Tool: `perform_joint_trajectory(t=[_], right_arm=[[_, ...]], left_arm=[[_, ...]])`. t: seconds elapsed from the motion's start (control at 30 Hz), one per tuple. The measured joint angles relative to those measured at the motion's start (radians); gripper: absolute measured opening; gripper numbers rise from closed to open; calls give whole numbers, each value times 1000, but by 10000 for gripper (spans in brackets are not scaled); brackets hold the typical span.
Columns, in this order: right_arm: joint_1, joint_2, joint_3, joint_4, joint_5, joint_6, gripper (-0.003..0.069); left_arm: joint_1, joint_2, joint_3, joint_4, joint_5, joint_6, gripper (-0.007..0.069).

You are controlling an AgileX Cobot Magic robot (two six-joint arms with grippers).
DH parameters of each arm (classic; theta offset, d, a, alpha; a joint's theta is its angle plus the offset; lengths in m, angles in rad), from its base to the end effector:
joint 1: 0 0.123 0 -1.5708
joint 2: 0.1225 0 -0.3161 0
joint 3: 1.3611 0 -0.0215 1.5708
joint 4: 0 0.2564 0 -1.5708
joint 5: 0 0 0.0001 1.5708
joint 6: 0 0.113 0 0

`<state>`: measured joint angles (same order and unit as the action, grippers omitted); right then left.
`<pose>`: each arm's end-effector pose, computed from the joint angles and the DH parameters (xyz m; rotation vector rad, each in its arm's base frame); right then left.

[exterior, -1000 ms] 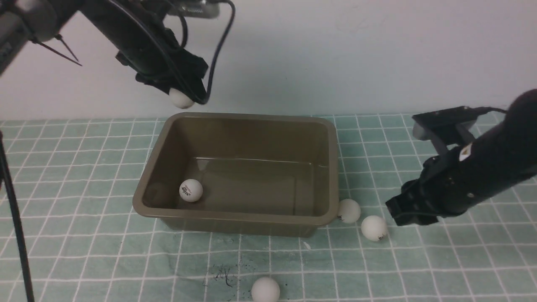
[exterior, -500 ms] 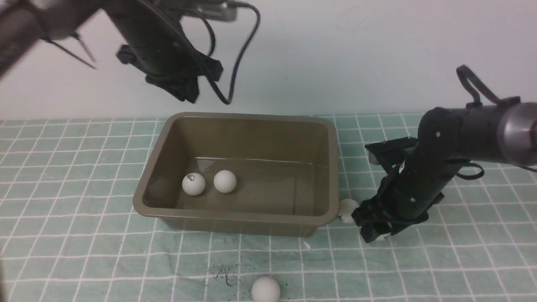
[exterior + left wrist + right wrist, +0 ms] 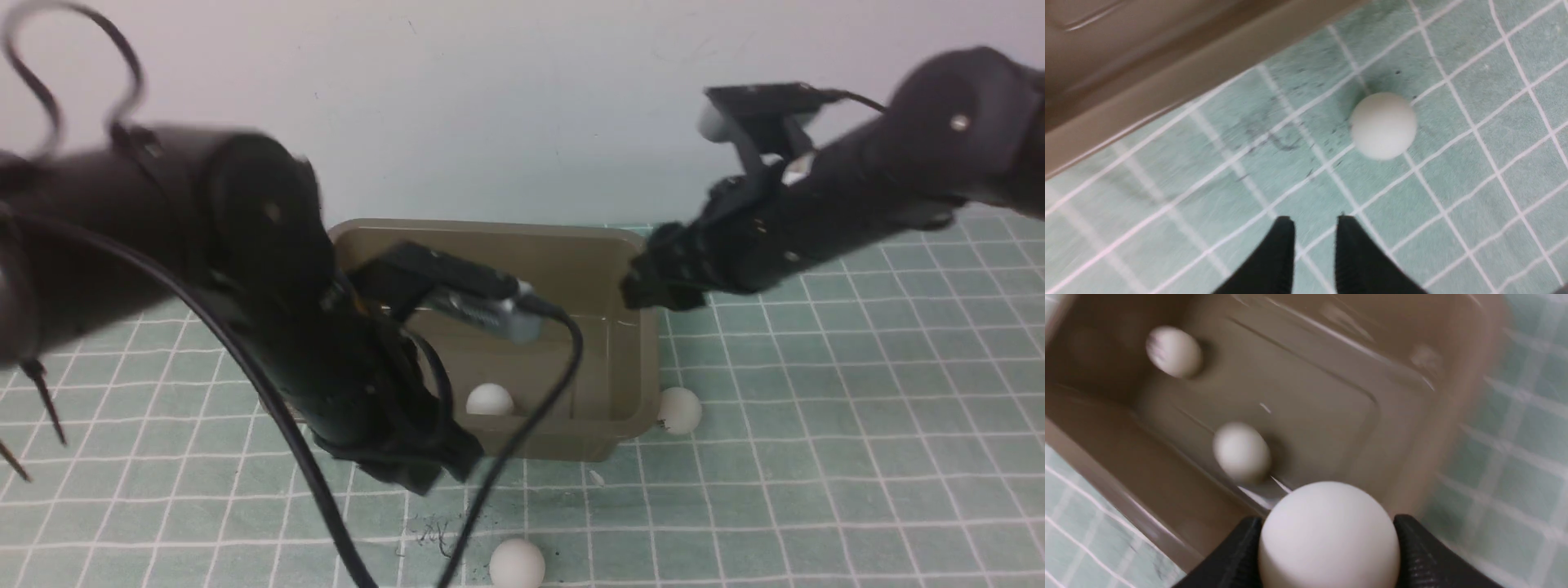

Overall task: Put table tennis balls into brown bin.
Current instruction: 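Release the ping pong ball into the bin and lift the gripper away, then reach for and grasp a ping pong ball on the table beside the basket, then drop the ball into the bin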

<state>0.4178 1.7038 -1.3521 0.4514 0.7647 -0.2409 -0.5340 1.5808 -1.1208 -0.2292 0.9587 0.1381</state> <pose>0.3455 0.1908 0.2932 -0.5349 2.5296 0.5869 0.2613 -0.1789 0.2554 0.8123 2.8111 -0.3617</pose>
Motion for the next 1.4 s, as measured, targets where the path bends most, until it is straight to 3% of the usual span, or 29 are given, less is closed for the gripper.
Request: perform_joint_trajectory(t=[0.07,0.23,0.37,0.43,0.47,0.53,0.6,0.63,0.73,0.83,1.0,1.2,1.27,1.4], right_arm=[[2,43,-57,1,7,-6,402],[-9,108,-216,-56,138,-4,612],[-31,71,-254,-180,230,61,622],[-48,49,-259,-247,266,99,598],[-76,23,-259,-330,313,150,560],[-99,10,-259,-366,340,175,531],[-156,-13,-232,-408,380,210,451],[-179,-24,-207,-413,385,216,417],[-221,-36,-93,-389,359,221,332],[-223,-34,67,-292,208,192,296],[-177,-10,201,-122,-1,47,326],[-123,134,176,72,-94,-126,482],[-121,176,163,83,-94,-136,506],[-121,249,149,87,-92,-140,526]], left_arm=[[-22,27,12,-5,-43,4,262],[-87,130,18,-56,-168,25,519],[-124,220,18,-70,-207,29,594],[-130,255,18,-71,-209,29,592],[-131,295,18,-71,-211,28,567],[-131,314,18,-71,-211,28,518],[-129,320,5,-67,-205,20,352],[-126,320,-2,-65,-188,19,331],[-108,276,-62,-58,-63,19,346],[-73,139,-133,-44,23,19,346],[-14,-8,-180,-13,11,23,346],[83,23,-182,96,-87,58,346],[93,69,-184,103,-111,56,356],[105,175,-238,105,-124,18,526]])
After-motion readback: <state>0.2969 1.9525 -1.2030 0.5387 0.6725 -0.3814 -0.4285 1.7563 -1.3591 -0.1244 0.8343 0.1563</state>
